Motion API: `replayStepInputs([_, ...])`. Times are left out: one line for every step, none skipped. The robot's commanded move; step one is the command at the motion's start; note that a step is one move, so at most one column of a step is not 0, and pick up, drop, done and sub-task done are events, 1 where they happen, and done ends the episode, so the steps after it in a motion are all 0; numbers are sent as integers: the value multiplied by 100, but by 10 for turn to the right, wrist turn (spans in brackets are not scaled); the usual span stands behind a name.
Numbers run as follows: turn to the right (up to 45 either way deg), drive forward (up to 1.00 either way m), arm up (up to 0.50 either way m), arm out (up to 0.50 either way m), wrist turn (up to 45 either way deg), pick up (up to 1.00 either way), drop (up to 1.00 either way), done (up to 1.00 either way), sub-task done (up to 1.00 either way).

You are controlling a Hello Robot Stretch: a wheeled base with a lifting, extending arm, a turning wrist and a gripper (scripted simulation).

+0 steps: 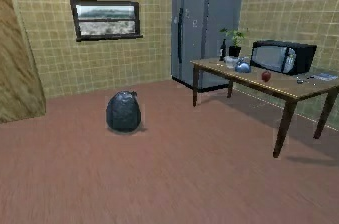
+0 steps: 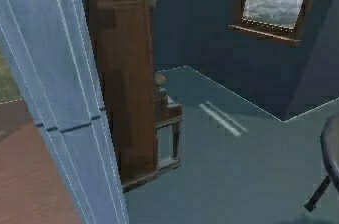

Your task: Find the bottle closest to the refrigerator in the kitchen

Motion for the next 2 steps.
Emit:
replayStepInputs([0,100,0,0,0,0,0,0,0])
replayStepInputs([0,100,0,0,0,0,0,0,0])
